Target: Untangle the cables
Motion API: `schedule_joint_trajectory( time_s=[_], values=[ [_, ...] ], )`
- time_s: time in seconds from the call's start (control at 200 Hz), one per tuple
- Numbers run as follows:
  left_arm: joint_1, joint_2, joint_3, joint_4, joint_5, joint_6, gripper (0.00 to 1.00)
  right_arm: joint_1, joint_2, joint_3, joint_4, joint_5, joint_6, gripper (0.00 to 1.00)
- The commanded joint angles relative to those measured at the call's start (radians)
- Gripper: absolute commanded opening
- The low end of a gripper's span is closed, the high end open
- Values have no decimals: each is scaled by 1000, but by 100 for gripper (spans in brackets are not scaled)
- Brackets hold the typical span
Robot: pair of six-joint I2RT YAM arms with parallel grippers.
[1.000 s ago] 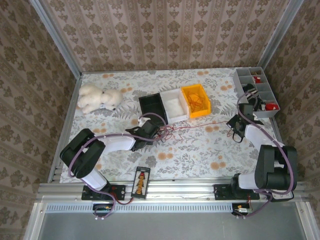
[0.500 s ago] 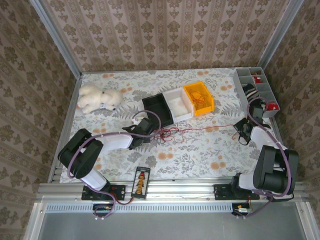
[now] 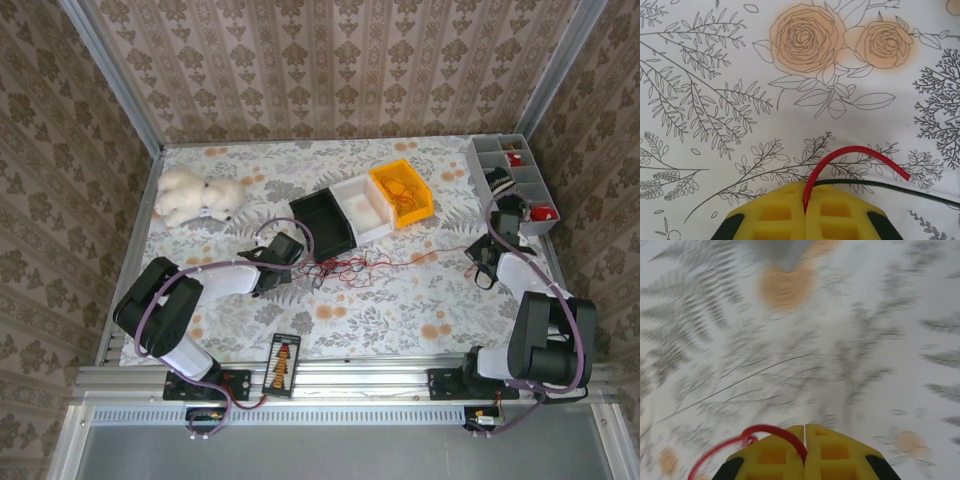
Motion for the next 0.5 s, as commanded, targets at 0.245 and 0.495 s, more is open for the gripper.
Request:
schedule_joint_trajectory(
  time_s=[0.245, 0.495],
  values=[
    [-80, -48, -28, 133, 311, 298, 26, 405, 187, 69, 218, -167, -124, 3],
    [-91, -46, -36, 163, 385, 327, 51, 521, 310, 143, 209, -262, -186, 19]
  ],
)
